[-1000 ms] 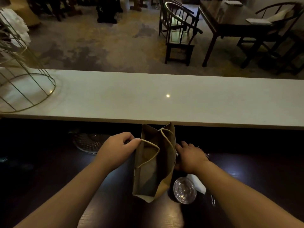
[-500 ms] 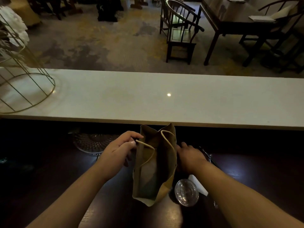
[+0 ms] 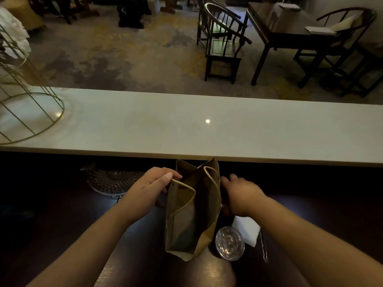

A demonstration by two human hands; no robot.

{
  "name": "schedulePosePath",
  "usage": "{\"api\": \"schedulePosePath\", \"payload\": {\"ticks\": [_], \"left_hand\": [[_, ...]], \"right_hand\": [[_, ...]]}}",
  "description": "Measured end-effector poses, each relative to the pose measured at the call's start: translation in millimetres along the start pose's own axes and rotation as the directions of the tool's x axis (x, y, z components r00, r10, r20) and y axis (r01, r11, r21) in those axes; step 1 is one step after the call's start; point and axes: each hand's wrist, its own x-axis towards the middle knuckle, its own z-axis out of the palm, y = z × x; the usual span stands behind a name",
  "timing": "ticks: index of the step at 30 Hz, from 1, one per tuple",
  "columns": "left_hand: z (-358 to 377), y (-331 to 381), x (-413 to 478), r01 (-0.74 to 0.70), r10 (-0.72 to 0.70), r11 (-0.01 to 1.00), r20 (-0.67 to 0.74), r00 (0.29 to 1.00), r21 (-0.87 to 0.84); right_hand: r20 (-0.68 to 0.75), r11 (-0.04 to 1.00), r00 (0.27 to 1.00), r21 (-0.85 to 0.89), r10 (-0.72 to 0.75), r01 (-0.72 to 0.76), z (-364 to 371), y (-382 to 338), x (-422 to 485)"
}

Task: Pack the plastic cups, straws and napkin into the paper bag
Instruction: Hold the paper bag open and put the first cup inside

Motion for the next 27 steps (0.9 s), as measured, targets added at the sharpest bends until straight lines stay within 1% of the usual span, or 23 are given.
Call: {"api": "schedulePosePath", "payload": {"ticks": [3, 9, 11, 14, 16, 17, 19, 20, 23, 27], "left_hand": [[-2, 9, 0, 0.046, -0.044, 0.997, 0.038, 0.998, -0.069], [-3, 16, 1, 0.101, -0.096, 0.988, 0.046, 0.994, -0.115], [-2, 18, 0, 0.092, -0.087, 0.99, 0.054, 0.995, -0.104], [-4, 12, 1, 0.078, -0.074, 0.995, 0.062, 0.995, -0.06], [-4, 11, 1, 0.104, -0.1, 0.989, 0.048, 0.994, -0.102], [-4, 11, 1, 0.131, -0.127, 0.98, 0.037, 0.991, -0.149], [-4, 9, 2, 0.185, -0.185, 0.954, 0.023, 0.982, -0.238], [-4, 7, 3, 0.198, -0.2, 0.947, 0.021, 0.98, -0.252], [-6, 1, 2, 0.188, -0.185, 0.944, 0.036, 0.982, -0.27], [-1, 0, 3, 0.203, -0.195, 0.918, 0.058, 0.979, -0.34]], "right_hand": [[0.015, 0.999, 1.0, -0.044, -0.002, 0.003, -19, 0, -14], [0.072, 0.993, 0.997, -0.114, -0.003, 0.011, -78, -3, -52], [0.094, 0.993, 0.996, -0.118, 0.006, 0.006, -106, -6, -66], [0.083, 0.992, 0.996, -0.122, 0.026, -0.015, -150, -14, -88], [0.069, 0.992, 0.997, -0.129, 0.023, -0.014, -176, -23, -102], [0.067, 0.991, 0.998, -0.13, 0.017, -0.008, -188, -29, -107], [0.067, 0.992, 0.998, -0.127, -0.004, 0.012, -212, -42, -117], [0.065, 0.993, 0.998, -0.116, -0.02, 0.027, -223, -48, -121], [0.025, 0.993, 0.996, -0.085, -0.08, 0.082, -247, -67, -127], [-0.027, 0.982, 0.983, -0.055, -0.184, 0.183, -255, -89, -114]]}}
